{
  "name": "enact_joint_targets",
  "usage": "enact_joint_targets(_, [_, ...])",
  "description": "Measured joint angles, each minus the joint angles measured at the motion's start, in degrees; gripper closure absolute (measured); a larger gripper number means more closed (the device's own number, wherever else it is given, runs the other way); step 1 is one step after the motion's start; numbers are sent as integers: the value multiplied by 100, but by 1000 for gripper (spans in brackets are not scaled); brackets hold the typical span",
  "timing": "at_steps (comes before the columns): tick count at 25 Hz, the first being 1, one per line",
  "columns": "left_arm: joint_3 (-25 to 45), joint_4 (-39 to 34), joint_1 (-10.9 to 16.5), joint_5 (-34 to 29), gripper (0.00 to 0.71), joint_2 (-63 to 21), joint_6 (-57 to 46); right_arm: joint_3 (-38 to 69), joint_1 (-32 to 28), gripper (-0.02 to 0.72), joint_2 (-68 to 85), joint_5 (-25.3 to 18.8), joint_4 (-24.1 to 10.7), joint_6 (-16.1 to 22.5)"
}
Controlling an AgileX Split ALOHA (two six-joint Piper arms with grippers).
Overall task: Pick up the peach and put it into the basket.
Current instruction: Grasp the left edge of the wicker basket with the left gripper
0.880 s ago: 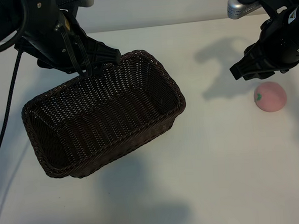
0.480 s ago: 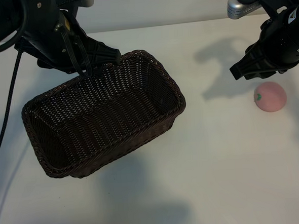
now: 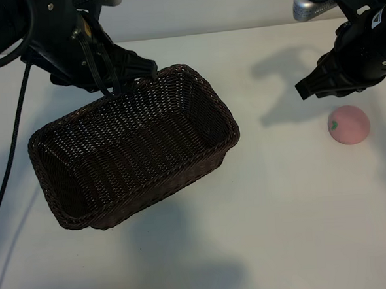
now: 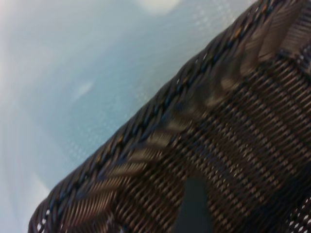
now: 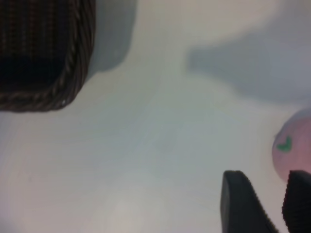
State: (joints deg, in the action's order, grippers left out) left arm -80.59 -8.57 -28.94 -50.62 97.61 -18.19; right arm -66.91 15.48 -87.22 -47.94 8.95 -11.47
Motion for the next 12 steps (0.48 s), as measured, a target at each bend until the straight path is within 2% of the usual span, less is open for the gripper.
enact_joint_targets(8, [0, 0, 0, 33, 124, -5, 5, 0, 0, 457, 0, 60, 29, 0])
enact_joint_targets(12, [0, 0, 0, -259, 124, -44, -11, 0, 0, 457, 0, 70, 71, 0])
